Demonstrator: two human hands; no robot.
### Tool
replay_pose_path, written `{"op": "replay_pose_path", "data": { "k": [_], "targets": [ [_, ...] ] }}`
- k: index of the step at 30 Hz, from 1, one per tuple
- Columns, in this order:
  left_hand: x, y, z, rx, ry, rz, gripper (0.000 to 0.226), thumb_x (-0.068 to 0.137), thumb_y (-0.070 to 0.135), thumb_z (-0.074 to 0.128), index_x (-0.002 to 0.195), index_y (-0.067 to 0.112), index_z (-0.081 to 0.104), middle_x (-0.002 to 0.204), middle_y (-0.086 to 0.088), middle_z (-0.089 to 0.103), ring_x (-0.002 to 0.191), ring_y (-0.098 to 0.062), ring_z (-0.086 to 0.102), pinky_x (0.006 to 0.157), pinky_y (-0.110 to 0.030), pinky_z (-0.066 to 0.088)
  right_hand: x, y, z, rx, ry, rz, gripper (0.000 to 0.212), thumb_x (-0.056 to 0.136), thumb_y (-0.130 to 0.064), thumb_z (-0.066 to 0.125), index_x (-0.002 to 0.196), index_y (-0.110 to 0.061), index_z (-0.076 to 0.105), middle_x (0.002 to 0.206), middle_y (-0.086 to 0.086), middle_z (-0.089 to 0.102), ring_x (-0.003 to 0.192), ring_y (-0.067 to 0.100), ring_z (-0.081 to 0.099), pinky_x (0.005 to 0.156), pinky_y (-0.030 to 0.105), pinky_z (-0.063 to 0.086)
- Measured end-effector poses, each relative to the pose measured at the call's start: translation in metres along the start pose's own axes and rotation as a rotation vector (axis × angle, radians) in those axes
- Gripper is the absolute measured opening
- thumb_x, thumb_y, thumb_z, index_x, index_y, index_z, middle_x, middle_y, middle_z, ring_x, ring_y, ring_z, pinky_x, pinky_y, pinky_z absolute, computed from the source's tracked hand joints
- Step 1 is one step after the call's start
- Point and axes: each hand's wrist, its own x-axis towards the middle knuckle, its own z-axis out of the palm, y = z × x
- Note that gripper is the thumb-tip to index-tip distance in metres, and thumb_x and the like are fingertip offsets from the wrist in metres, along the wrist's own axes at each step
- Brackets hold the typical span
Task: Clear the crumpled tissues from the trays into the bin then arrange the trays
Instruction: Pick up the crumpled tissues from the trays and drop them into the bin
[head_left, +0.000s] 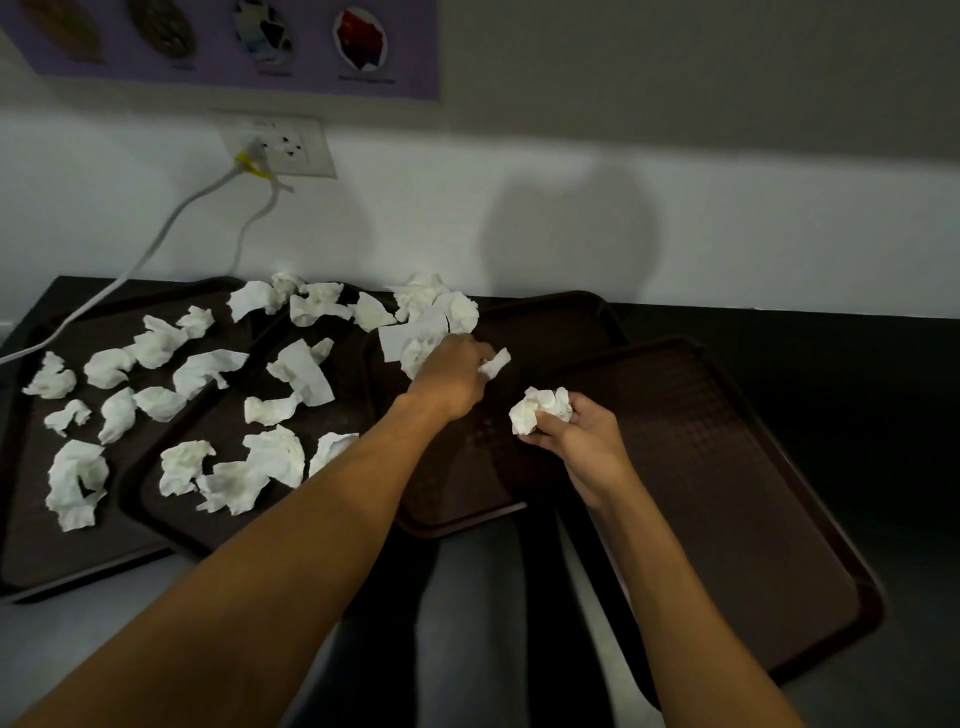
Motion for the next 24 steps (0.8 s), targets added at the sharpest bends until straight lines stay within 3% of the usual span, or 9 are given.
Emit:
{"op": "replay_pose_path", "data": {
  "k": [3,7,13,22,24],
  "targets": [
    [-0.009,0.000,-0.010,-0.076,0.063,-0.022,0.035,0.095,0.021,0.066,0.130,0.018,0.064,0.124,-0.006,0.060,0.121,-0.023,0.051,0.096,-0.032,0.045,-0.002,-0.001,0.006,0.026,0.005,0.005,0.023,0.091,0.002,0.070,0.114,-0.002,0.068,0.110,0.013,0.075,0.103,0.025,0.074,0.091,0.042,0.060],
    [-0.035,-0.007,-0.032,-0.238,0.200,-0.103,0.034,0.092,0.022,0.071,0.125,0.014,0.067,0.112,-0.001,0.060,0.101,-0.018,0.058,0.086,-0.022,0.040,-0.007,-0.002,0.018,0.046,0.001,0.019,0.026,0.092,0.003,0.069,0.118,0.000,0.067,0.113,0.015,0.074,0.105,0.026,0.073,0.090,0.040,0.060],
    [-0.100,-0.027,-0.068,-0.383,0.408,-0.132,0.032,0.087,0.020,0.076,0.118,0.014,0.071,0.113,0.002,0.068,0.098,-0.011,0.064,0.088,-0.027,0.054,-0.023,-0.001,0.052,0.004,-0.058,0.019,0.024,0.092,0.002,0.069,0.116,-0.002,0.069,0.112,0.014,0.075,0.104,0.025,0.074,0.093,0.043,0.059],
    [-0.225,-0.085,-0.099,-0.480,0.537,-0.333,0.027,0.089,0.025,0.074,0.115,0.023,0.071,0.109,0.006,0.066,0.093,-0.004,0.063,0.075,-0.009,0.046,-0.074,0.014,0.146,-0.075,-0.214,-0.010,0.025,0.089,0.001,0.073,0.113,-0.006,0.070,0.107,0.010,0.077,0.103,0.024,0.074,0.089,0.039,0.060],
    [-0.254,-0.101,-0.105,-0.500,0.563,-0.368,0.028,0.089,0.025,0.075,0.116,0.022,0.070,0.107,0.009,0.066,0.093,-0.003,0.063,0.076,-0.012,0.048,-0.086,0.022,0.170,-0.119,-0.253,-0.015,0.026,0.089,0.000,0.073,0.114,-0.006,0.070,0.108,0.009,0.077,0.103,0.023,0.074,0.090,0.040,0.060]
  ]
}}
